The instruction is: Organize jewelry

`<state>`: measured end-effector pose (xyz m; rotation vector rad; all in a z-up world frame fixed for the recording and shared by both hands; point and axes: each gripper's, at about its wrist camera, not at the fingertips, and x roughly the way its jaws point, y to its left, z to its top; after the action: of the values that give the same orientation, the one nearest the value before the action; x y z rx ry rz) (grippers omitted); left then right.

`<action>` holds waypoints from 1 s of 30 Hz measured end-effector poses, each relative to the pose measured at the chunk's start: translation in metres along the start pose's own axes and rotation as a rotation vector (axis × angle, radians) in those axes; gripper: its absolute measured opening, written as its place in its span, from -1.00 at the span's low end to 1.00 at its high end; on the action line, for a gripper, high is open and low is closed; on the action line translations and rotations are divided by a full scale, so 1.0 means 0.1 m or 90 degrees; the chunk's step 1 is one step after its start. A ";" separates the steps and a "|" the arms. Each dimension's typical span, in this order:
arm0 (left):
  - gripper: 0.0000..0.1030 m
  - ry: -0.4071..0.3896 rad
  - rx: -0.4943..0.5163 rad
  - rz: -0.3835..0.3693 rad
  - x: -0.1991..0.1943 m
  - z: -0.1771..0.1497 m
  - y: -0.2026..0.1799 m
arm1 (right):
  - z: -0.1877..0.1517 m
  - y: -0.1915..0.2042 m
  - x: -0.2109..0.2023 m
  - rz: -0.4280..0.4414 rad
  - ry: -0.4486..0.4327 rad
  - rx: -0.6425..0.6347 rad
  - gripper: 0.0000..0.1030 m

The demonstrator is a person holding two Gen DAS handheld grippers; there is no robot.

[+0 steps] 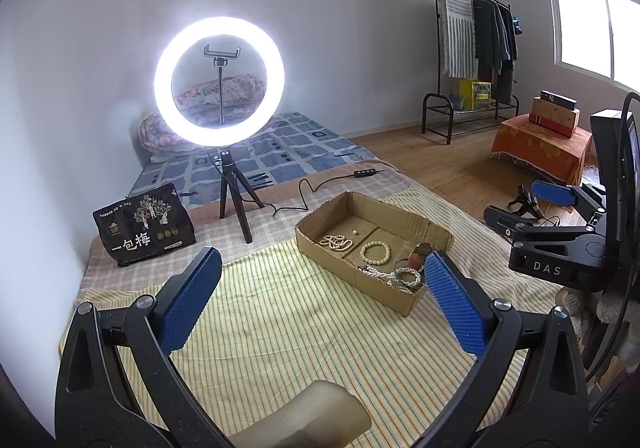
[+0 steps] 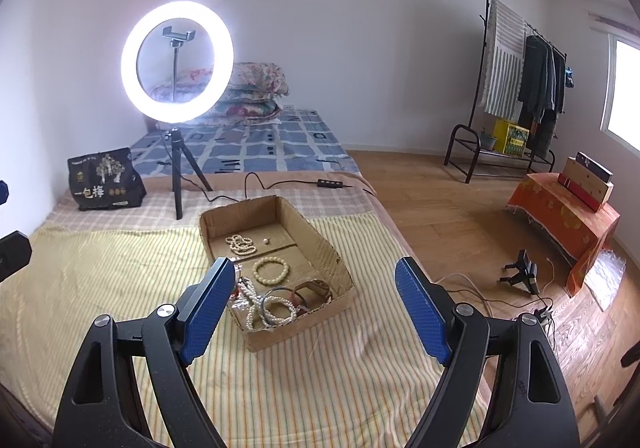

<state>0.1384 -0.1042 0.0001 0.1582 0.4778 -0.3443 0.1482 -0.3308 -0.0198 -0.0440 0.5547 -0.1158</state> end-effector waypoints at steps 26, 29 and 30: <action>1.00 -0.001 -0.001 -0.002 0.00 0.01 -0.02 | -0.02 0.03 0.01 0.002 0.004 -0.004 0.60; 1.00 -0.001 -0.001 -0.002 0.00 0.00 -0.02 | -0.03 0.04 0.01 0.001 0.005 -0.006 0.60; 1.00 -0.001 -0.002 -0.002 0.00 0.00 -0.02 | -0.04 0.04 0.01 0.002 0.006 -0.007 0.60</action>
<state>0.1376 -0.1059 0.0003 0.1551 0.4776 -0.3464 0.1477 -0.3269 -0.0242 -0.0537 0.5647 -0.1102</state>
